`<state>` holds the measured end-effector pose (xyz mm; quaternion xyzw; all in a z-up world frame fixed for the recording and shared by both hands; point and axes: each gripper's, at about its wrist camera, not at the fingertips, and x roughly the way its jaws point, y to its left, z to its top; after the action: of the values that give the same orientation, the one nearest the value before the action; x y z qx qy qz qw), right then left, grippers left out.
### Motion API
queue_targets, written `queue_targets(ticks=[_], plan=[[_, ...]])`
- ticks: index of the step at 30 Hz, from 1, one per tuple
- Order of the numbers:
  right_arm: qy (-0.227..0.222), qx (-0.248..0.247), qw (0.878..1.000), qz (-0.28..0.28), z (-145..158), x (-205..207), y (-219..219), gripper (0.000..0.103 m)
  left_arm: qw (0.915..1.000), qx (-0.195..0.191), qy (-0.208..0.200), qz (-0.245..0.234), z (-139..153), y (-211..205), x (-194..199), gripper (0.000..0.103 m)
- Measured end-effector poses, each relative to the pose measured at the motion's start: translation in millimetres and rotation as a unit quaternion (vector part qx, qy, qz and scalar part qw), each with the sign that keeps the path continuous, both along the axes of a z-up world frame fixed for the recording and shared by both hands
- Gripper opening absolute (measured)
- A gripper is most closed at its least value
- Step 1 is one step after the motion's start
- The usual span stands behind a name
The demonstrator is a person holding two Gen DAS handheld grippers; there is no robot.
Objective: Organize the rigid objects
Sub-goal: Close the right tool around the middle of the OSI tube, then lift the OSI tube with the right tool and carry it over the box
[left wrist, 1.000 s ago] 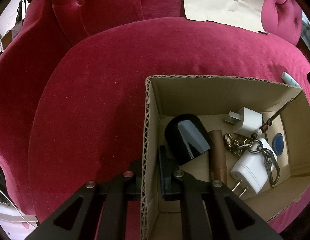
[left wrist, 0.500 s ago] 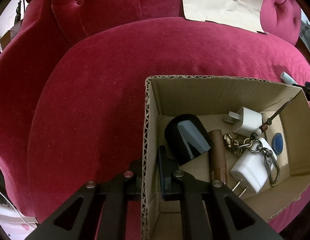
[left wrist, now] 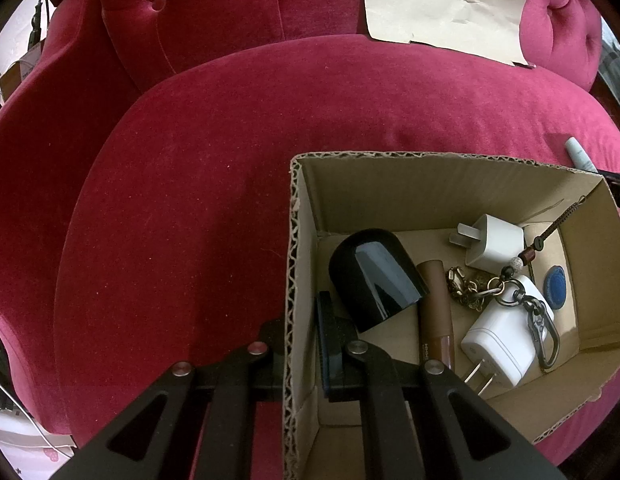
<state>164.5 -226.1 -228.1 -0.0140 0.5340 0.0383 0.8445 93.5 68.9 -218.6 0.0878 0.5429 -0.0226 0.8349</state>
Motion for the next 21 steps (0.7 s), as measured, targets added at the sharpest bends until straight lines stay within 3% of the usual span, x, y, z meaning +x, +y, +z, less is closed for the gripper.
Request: queue_targets(ticks=[21], plan=[[0.017,-0.019,1.000,-0.005,25.6,-21.8,12.5,0.027,1.0000,0.000,-0.001,0.000,0.0,0.1,0.0,0.009]])
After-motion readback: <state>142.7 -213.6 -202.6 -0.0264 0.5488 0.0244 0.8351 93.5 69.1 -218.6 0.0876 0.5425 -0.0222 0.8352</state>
